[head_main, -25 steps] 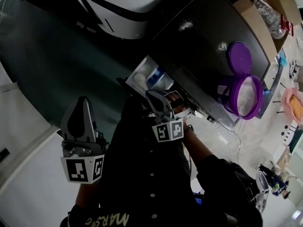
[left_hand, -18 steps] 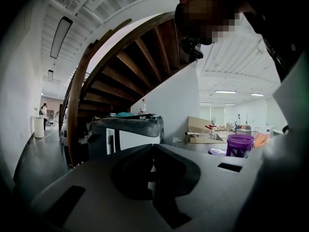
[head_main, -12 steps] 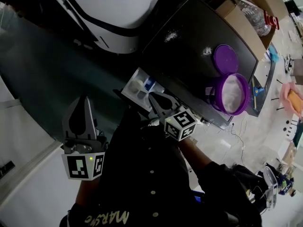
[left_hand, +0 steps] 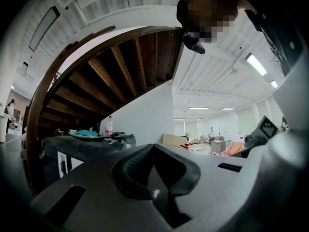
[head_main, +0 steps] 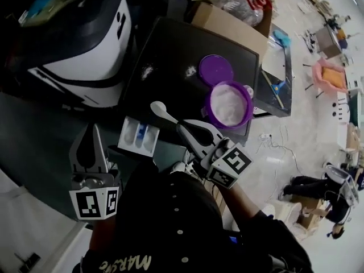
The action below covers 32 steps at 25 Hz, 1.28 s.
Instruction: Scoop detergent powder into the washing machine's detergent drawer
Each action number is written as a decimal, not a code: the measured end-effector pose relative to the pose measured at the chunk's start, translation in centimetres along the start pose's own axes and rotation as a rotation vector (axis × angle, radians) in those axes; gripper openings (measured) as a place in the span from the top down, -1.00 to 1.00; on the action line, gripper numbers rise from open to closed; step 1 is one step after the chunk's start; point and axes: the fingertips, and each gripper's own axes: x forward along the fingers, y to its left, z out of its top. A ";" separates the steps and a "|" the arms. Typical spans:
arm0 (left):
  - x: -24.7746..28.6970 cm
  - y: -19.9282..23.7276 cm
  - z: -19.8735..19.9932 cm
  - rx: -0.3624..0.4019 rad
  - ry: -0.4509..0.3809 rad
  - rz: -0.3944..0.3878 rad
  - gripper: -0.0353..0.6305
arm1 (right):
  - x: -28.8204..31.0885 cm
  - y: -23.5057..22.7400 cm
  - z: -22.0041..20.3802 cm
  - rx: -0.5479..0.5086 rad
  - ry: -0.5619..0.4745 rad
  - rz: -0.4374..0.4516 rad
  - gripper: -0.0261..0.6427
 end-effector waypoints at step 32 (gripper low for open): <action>7.8 -10.3 0.5 0.012 -0.004 -0.303 0.85 | -17.5 -13.7 -1.3 -0.127 0.151 -0.684 0.83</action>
